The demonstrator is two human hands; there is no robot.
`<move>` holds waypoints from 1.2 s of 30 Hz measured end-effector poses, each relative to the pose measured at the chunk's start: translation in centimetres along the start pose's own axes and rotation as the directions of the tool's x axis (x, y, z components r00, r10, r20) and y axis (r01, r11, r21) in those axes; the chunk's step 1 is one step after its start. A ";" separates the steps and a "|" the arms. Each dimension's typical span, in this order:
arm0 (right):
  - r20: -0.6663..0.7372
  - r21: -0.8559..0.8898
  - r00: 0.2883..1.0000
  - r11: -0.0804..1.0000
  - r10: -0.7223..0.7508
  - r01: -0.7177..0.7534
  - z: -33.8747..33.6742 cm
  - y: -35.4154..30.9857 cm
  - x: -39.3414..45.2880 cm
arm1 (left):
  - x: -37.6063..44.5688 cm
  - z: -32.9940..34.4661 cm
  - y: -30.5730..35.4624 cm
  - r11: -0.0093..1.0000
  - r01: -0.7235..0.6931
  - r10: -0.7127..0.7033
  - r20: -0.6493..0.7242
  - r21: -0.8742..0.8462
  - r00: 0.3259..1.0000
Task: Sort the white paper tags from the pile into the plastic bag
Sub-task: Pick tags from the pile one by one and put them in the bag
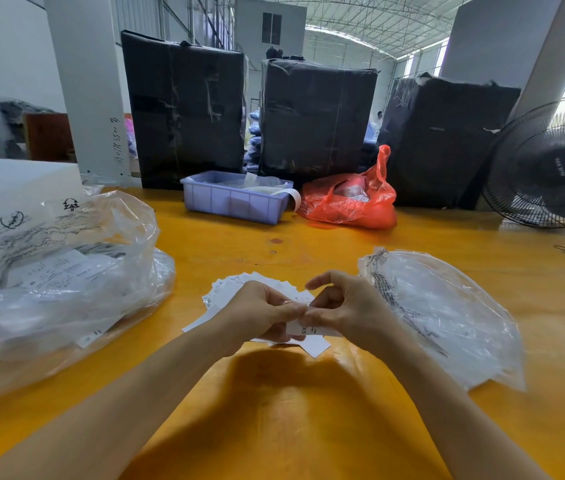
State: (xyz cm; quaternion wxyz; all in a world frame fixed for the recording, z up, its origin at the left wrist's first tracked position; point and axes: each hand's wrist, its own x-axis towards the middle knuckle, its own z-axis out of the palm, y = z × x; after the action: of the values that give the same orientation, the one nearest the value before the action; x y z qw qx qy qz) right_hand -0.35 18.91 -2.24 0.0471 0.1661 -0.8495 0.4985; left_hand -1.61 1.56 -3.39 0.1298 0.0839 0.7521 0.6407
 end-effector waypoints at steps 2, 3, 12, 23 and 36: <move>-0.027 0.022 1.000 1.000 -0.005 0.005 0.0 0.0 0.1 | -0.1 -0.1 0.0 0.999 0.029 -0.028 0.042 -0.020 0.999; -0.043 0.028 0.999 1.000 -0.010 0.011 -0.1 0.0 0.1 | -0.1 -0.2 0.0 0.999 0.041 -0.040 0.048 -0.028 0.998; -0.047 -0.110 0.995 0.991 -0.087 0.082 -0.6 0.4 0.3 | -0.6 0.2 0.5 0.994 0.091 -0.082 0.133 -0.059 0.988; -0.157 0.041 0.987 0.998 -0.032 0.039 0.5 0.4 0.5 | -0.6 0.9 0.4 0.976 0.055 -0.050 0.032 -0.212 0.998; -0.103 0.055 0.995 0.998 0.007 -0.001 0.8 0.1 0.2 | -0.6 1.1 0.4 0.971 0.031 -0.051 -0.079 -0.237 0.996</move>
State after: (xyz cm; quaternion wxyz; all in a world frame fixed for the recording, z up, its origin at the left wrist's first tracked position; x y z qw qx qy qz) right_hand -0.45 18.17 -2.67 0.0853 0.1398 -0.8322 0.5297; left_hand -0.74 2.49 -3.08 0.1201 0.0252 0.6774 0.7253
